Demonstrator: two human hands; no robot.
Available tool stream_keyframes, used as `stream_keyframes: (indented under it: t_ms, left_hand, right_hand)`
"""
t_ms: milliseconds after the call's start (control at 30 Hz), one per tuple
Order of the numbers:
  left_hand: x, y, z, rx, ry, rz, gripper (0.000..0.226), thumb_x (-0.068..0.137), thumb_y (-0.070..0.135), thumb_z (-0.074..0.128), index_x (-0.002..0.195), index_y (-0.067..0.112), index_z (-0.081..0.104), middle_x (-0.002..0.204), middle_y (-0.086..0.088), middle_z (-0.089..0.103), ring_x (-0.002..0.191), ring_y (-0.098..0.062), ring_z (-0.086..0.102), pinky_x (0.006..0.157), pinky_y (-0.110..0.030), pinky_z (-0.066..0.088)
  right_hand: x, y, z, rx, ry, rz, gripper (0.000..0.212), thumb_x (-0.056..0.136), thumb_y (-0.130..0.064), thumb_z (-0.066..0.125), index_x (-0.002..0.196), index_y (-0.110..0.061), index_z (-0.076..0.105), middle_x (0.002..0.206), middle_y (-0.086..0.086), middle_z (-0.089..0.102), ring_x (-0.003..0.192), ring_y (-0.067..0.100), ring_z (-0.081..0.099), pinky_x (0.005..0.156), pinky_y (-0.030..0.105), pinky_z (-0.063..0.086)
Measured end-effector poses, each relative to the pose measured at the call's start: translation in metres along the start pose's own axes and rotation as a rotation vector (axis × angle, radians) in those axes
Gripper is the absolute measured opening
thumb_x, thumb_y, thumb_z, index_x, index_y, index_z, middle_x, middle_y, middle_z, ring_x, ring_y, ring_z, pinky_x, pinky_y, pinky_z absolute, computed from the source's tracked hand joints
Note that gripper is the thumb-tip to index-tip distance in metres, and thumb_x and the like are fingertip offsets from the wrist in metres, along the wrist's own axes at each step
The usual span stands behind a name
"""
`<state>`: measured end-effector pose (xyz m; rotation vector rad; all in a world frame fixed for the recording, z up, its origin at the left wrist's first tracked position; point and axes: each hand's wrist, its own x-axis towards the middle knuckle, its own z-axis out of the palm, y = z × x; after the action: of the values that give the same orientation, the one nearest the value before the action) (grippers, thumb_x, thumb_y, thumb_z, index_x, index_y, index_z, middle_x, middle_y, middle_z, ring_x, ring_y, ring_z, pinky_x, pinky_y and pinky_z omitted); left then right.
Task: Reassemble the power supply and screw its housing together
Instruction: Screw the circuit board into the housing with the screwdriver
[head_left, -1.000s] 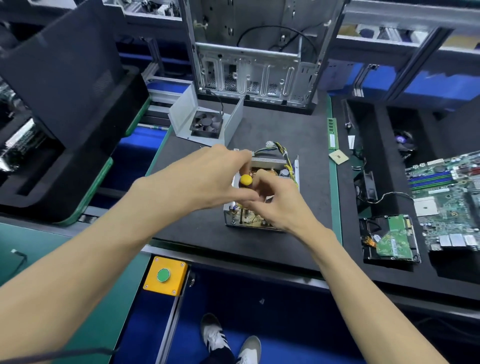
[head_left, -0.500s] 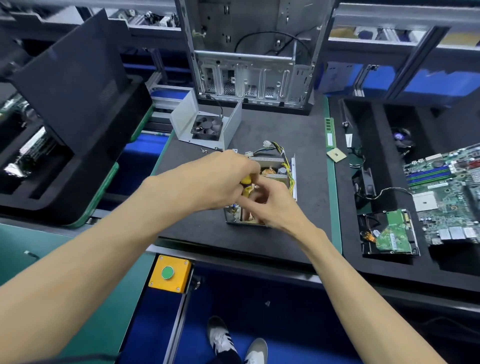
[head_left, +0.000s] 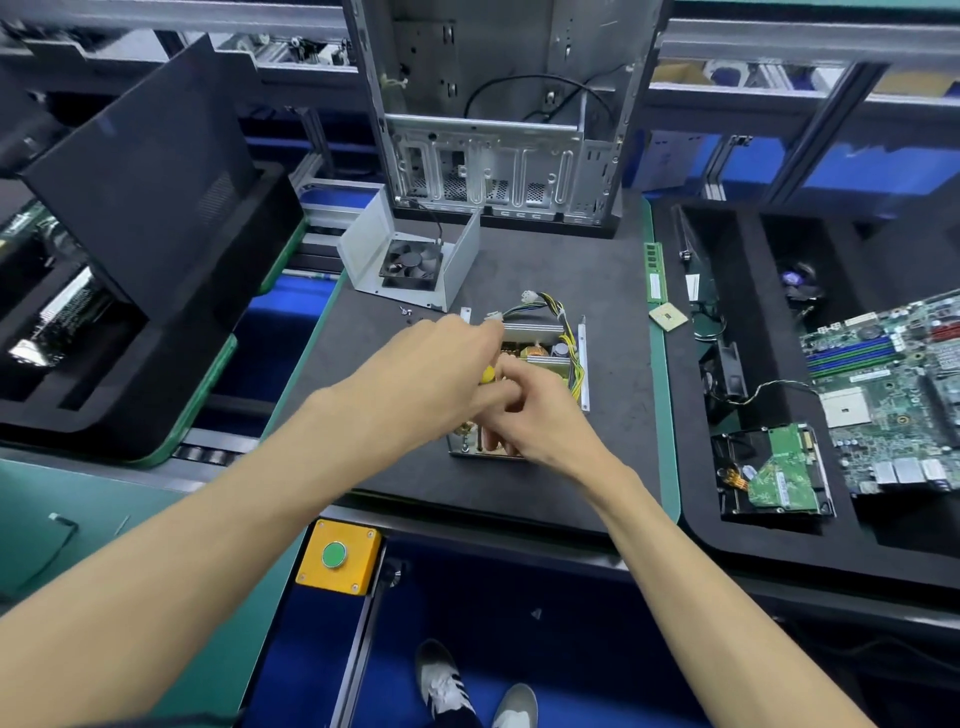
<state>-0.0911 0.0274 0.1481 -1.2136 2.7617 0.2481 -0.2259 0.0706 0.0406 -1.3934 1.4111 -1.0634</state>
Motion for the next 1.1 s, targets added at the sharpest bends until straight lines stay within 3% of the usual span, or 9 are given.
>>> stream_keyframes:
  t_ms: [67, 133, 200, 300, 433, 600, 733, 900, 1100]
  left_hand:
    - [0.002, -0.001, 0.001, -0.030, -0.038, 0.060, 0.012, 0.095, 0.026, 0.059, 0.100, 0.016, 0.054, 0.097, -0.003, 0.057, 0.096, -0.033, 0.059, 0.079, -0.041, 0.048]
    - [0.003, -0.003, -0.002, -0.057, -0.110, 0.140, 0.013, 0.091, 0.009, 0.057, 0.101, 0.017, 0.057, 0.099, 0.002, 0.049, 0.099, -0.028, 0.058, 0.083, -0.042, 0.047]
    - [0.001, -0.004, -0.001, -0.080, -0.076, 0.116, 0.022, 0.092, 0.025, 0.060, 0.111, 0.018, 0.051, 0.099, 0.004, 0.049, 0.095, -0.028, 0.058, 0.080, -0.041, 0.049]
    - [0.000, -0.004, 0.000, 0.026, 0.018, -0.020, 0.037, 0.091, 0.050, 0.059, 0.103, 0.016, 0.051, 0.091, -0.004, 0.060, 0.087, -0.035, 0.060, 0.073, -0.042, 0.051]
    - [0.003, -0.008, -0.001, -0.023, -0.061, 0.120, 0.006, 0.093, 0.022, 0.059, 0.097, 0.020, 0.055, 0.100, 0.001, 0.055, 0.097, -0.028, 0.059, 0.081, -0.041, 0.049]
    - [-0.001, -0.004, 0.004, 0.042, -0.007, -0.023, 0.026, 0.093, 0.041, 0.057, 0.099, 0.017, 0.049, 0.090, -0.004, 0.056, 0.088, -0.035, 0.060, 0.068, -0.038, 0.045]
    - [-0.002, -0.001, 0.007, 0.099, -0.021, 0.025, 0.012, 0.098, 0.027, 0.050, 0.095, 0.015, 0.046, 0.102, -0.010, 0.063, 0.093, -0.037, 0.062, 0.075, -0.042, 0.048]
    - [-0.007, 0.002, 0.004, 0.042, -0.031, 0.090, 0.015, 0.097, 0.026, 0.050, 0.102, 0.012, 0.053, 0.106, -0.006, 0.063, 0.096, -0.032, 0.062, 0.083, -0.044, 0.049]
    - [-0.005, 0.009, 0.011, 0.035, 0.014, 0.178, 0.015, 0.101, 0.024, 0.051, 0.110, 0.013, 0.055, 0.109, -0.005, 0.051, 0.092, -0.027, 0.058, 0.075, -0.038, 0.045]
  right_hand:
    - [-0.001, 0.000, 0.002, 0.005, -0.022, 0.001, 0.013, 0.084, -0.014, 0.065, 0.084, -0.021, 0.054, 0.058, 0.020, 0.062, 0.041, 0.013, 0.043, 0.040, 0.018, 0.034]
    - [-0.004, 0.000, 0.003, 0.042, -0.059, 0.013, 0.013, 0.087, -0.016, 0.063, 0.084, -0.024, 0.053, 0.057, 0.010, 0.067, 0.041, 0.015, 0.048, 0.038, 0.019, 0.036]
    - [-0.006, 0.001, 0.003, 0.053, -0.089, 0.011, 0.007, 0.085, -0.023, 0.057, 0.087, -0.030, 0.059, 0.058, 0.003, 0.070, 0.040, 0.012, 0.050, 0.037, 0.017, 0.036]
    - [-0.004, 0.000, 0.004, 0.026, -0.063, -0.008, 0.007, 0.078, -0.037, 0.063, 0.079, -0.031, 0.059, 0.057, 0.007, 0.068, 0.037, 0.011, 0.050, 0.039, 0.016, 0.035]
    - [-0.003, -0.004, 0.004, 0.027, -0.036, -0.007, 0.019, 0.075, -0.033, 0.070, 0.078, -0.035, 0.051, 0.059, 0.008, 0.069, 0.039, 0.007, 0.047, 0.043, 0.014, 0.036]
    - [-0.002, -0.001, 0.004, -0.023, -0.076, -0.008, 0.014, 0.082, -0.017, 0.070, 0.084, -0.016, 0.056, 0.059, 0.010, 0.066, 0.040, 0.005, 0.044, 0.041, 0.013, 0.034]
    - [-0.004, -0.004, 0.006, -0.022, -0.049, -0.016, 0.031, 0.074, -0.028, 0.067, 0.093, -0.005, 0.060, 0.062, 0.015, 0.062, 0.042, 0.008, 0.045, 0.042, 0.019, 0.037]
    - [-0.006, 0.001, 0.005, -0.046, 0.023, -0.060, 0.019, 0.067, -0.038, 0.057, 0.081, -0.025, 0.056, 0.062, 0.013, 0.058, 0.046, 0.006, 0.042, 0.046, 0.014, 0.035]
    - [-0.007, 0.005, 0.005, -0.131, 0.142, -0.027, 0.016, 0.066, -0.031, 0.055, 0.069, -0.046, 0.051, 0.056, -0.017, 0.053, 0.051, 0.004, 0.041, 0.048, 0.013, 0.034]
